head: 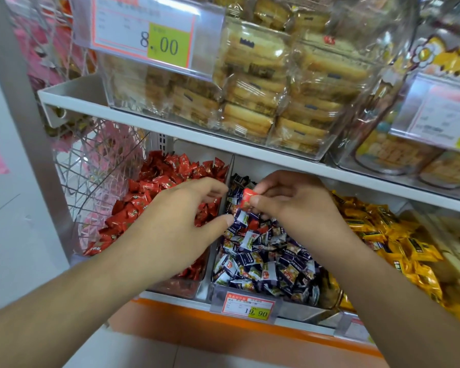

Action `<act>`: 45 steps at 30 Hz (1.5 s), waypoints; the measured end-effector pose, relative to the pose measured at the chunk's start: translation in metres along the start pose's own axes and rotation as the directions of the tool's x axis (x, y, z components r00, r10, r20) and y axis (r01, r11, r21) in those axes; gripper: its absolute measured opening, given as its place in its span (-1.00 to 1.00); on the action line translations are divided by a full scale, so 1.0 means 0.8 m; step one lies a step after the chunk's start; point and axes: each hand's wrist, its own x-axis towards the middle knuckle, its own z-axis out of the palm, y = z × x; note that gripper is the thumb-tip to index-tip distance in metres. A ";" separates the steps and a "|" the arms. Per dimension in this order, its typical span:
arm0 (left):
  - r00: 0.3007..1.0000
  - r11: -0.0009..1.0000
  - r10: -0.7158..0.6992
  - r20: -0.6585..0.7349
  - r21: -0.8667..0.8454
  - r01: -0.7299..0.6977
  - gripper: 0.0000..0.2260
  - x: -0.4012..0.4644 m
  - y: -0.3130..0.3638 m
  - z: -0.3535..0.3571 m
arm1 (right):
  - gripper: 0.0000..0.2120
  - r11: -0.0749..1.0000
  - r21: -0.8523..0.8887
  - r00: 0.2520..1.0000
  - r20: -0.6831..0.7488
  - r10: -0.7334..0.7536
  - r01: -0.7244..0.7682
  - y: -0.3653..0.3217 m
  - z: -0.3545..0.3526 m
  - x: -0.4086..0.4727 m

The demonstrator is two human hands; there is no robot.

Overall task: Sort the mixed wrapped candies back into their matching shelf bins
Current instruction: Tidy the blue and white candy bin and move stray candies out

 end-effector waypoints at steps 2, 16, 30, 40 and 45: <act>1.000 0.992 -0.014 -0.007 -0.127 0.013 -0.60 0.000 0.004 -0.002 | -0.93 0.985 0.171 0.995 0.103 -0.012 -0.006 -0.016 0.011 -0.012; 0.993 0.977 0.076 0.088 0.193 -0.092 -0.49 -0.003 -0.010 0.003 | -0.59 0.770 -0.613 0.974 0.219 -0.052 0.179 0.066 0.029 0.026; 0.984 0.974 0.108 0.144 0.183 -0.134 -0.51 -0.001 -0.017 0.014 | -0.88 0.755 -0.637 0.941 -0.134 -0.311 0.159 0.061 -0.004 0.053; 0.984 0.973 0.096 0.152 0.195 -0.126 -0.51 -0.001 -0.015 0.014 | -0.85 0.787 -0.584 0.979 0.111 -0.169 0.201 0.053 0.026 0.038; 0.983 0.972 0.100 0.152 0.195 -0.129 -0.50 -0.002 -0.015 0.013 | -0.61 0.686 -0.717 0.981 0.191 0.025 0.122 0.075 0.028 0.044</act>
